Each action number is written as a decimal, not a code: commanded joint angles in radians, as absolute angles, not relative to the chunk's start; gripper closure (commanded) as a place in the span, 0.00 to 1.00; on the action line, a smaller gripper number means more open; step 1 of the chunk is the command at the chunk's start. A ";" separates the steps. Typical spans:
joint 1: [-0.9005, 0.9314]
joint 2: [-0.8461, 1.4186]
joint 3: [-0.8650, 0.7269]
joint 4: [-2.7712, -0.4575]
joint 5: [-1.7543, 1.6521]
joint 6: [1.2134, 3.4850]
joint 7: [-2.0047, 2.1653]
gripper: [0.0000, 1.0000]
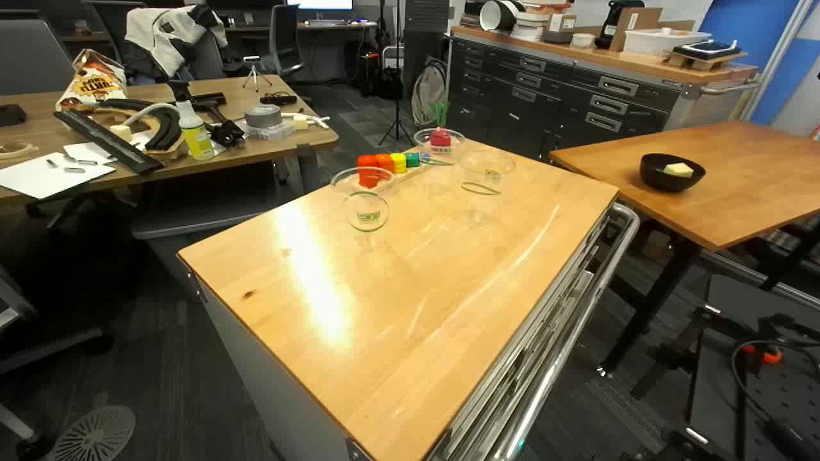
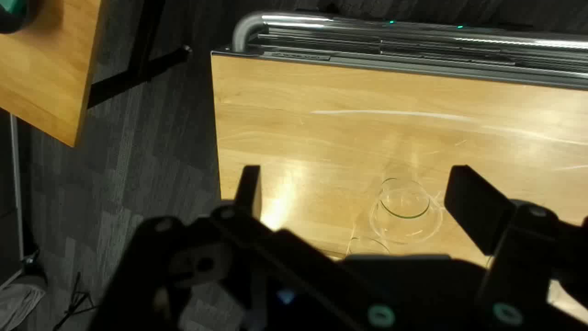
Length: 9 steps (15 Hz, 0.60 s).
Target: Stack the three cups on the table
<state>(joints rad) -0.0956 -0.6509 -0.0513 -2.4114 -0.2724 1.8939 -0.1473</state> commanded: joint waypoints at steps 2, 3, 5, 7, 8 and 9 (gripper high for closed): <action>-0.084 -0.651 -0.060 -2.405 -0.278 1.891 -0.142 0.00; -0.084 -0.654 -0.060 -2.404 -0.278 1.891 -0.142 0.00; -0.084 -0.656 -0.060 -2.404 -0.278 1.891 -0.142 0.00; -0.084 -0.656 -0.060 -2.404 -0.278 1.891 -0.142 0.00; -0.084 -0.656 -0.060 -2.404 -0.278 1.891 -0.142 0.00; -0.084 -0.656 -0.060 -2.404 -0.278 1.891 -0.142 0.00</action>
